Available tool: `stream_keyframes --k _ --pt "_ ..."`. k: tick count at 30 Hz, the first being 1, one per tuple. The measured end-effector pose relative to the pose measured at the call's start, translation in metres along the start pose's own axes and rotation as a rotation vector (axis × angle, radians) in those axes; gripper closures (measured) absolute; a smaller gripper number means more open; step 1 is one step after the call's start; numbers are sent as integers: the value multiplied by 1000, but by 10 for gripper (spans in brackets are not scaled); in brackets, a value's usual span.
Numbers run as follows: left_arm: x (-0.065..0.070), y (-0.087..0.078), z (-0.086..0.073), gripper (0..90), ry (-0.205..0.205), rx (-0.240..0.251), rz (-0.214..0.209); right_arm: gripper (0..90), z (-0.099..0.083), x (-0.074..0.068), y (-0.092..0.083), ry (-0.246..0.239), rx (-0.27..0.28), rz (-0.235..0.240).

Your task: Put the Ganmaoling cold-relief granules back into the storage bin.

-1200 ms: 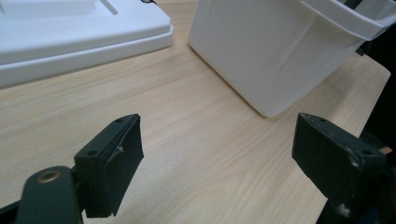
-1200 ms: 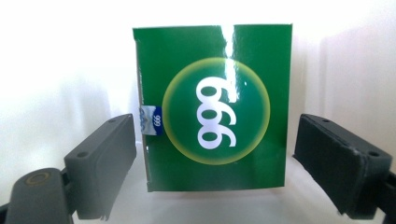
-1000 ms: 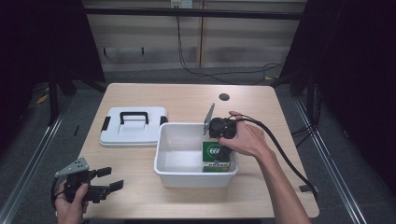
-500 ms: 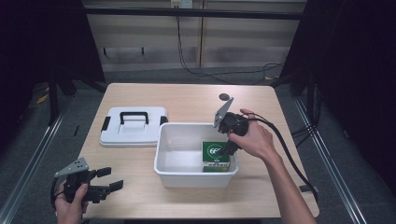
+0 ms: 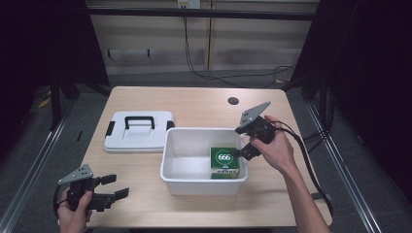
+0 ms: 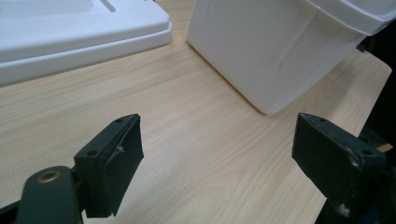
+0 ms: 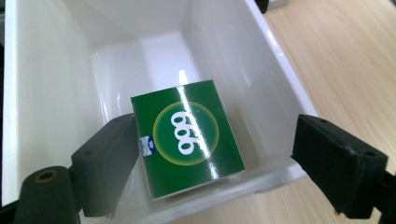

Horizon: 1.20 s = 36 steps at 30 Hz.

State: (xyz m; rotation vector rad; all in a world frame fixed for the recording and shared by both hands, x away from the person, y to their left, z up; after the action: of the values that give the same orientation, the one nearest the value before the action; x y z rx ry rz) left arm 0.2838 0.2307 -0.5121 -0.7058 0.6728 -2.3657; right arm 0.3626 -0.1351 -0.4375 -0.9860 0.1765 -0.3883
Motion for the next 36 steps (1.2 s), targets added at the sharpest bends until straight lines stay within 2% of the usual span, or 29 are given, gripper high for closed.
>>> stream_keyframes --k 2,3,4,5,8,15,17,27,32,36 --pt "-1 -1 1 163 -7 6 -1 142 -2 2 -5 5 24 -24" --pt "-2 -1 1 163 -9 9 4 136 -4 1 -10 24 59 -27" --pt "-2 -1 1 163 -9 9 4 136 -4 1 -10 24 59 -27" --pt "-2 -1 0 163 -9 3 2 135 -7 1 -15 38 89 -42" --pt "-2 -1 0 163 -8 3 5 133 -12 2 -18 56 105 -58" --pt "-2 -1 0 163 -10 5 3 124 -34 3 -30 135 193 -90" --pt "-2 -2 0 163 -11 5 5 122 -40 4 -33 146 203 -108" --pt "-2 -1 0 163 -11 4 7 119 -66 -2 -42 199 256 -144" --pt "-2 0 0 163 -8 1 5 119 -86 -5 -49 250 294 -170" --pt "-2 0 1 163 -8 0 5 124 -99 -7 -46 270 281 -173"
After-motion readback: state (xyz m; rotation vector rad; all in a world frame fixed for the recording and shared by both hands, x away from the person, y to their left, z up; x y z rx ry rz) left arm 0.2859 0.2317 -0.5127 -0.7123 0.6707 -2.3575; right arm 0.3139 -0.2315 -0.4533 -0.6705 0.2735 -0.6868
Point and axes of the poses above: each handheld gripper's, and its own axes: y roughly forward along the jaws, z roughly out of its top, x roughly to its right, the point moved 10 cm from there along y, roughly forward along the jaws, and after that the axes turned 6 degrees about -x, right-handed, at the moved point
